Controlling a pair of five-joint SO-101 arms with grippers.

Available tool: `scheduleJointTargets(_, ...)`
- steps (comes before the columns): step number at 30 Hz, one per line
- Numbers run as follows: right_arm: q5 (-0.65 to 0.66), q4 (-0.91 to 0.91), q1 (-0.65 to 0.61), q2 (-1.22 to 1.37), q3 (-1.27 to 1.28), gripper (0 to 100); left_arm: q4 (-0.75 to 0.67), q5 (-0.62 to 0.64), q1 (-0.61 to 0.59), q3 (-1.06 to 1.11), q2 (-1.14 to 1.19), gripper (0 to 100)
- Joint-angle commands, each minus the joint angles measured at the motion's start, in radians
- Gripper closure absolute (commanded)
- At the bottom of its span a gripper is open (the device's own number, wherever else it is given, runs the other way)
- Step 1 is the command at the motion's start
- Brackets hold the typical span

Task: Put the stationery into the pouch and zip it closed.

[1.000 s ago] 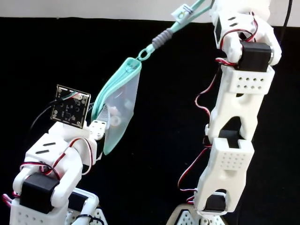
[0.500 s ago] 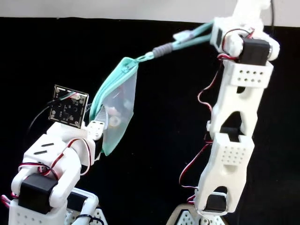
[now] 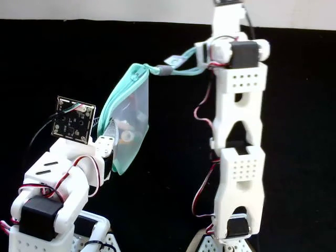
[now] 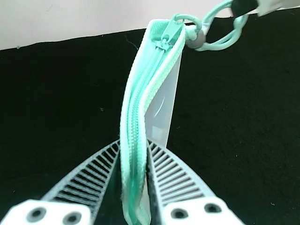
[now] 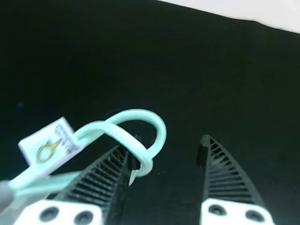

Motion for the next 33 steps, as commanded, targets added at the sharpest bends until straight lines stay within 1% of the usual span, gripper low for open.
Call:
scheduleJointTargets(1,0.011,0.016,-0.051,-0.012,-0.002,79.3,0.003,-0.006,-0.016,-0.002,0.004,99)
scheduleJointTargets(4,0.014,0.016,-0.079,-0.012,0.010,79.3,-0.037,-0.006,-0.041,-0.002,0.004,99)
scheduleJointTargets(6,0.014,0.016,-0.101,-0.019,0.064,79.1,-0.064,-0.006,-0.070,-0.002,0.007,99)
scheduleJointTargets(11,0.012,0.016,-0.156,-0.019,0.229,74.0,-0.106,-0.008,-0.148,-0.002,0.008,99)
scheduleJointTargets(15,0.011,0.016,-0.170,-0.019,0.245,74.0,-0.157,-0.009,-0.219,-0.004,0.004,99)
scheduleJointTargets(19,0.009,0.016,-0.170,-0.019,0.248,74.0,-0.170,-0.097,-0.272,-0.062,0.010,99)
scheduleJointTargets(22,0.008,0.016,-0.170,-0.019,0.245,74.0,-0.170,-0.126,-0.308,-0.120,0.012,99)
scheduleJointTargets(27,-0.032,0.016,-0.165,-0.021,0.245,74.0,-0.172,-0.212,-0.398,-0.179,0.013,99)
scheduleJointTargets(30,-0.032,0.016,-0.168,-0.021,0.245,74.0,-0.203,-0.244,-0.438,-0.170,0.013,99)
scheduleJointTargets(33,-0.032,0.016,-0.170,-0.021,0.245,74.0,-0.245,-0.244,-0.440,-0.111,0.013,99)
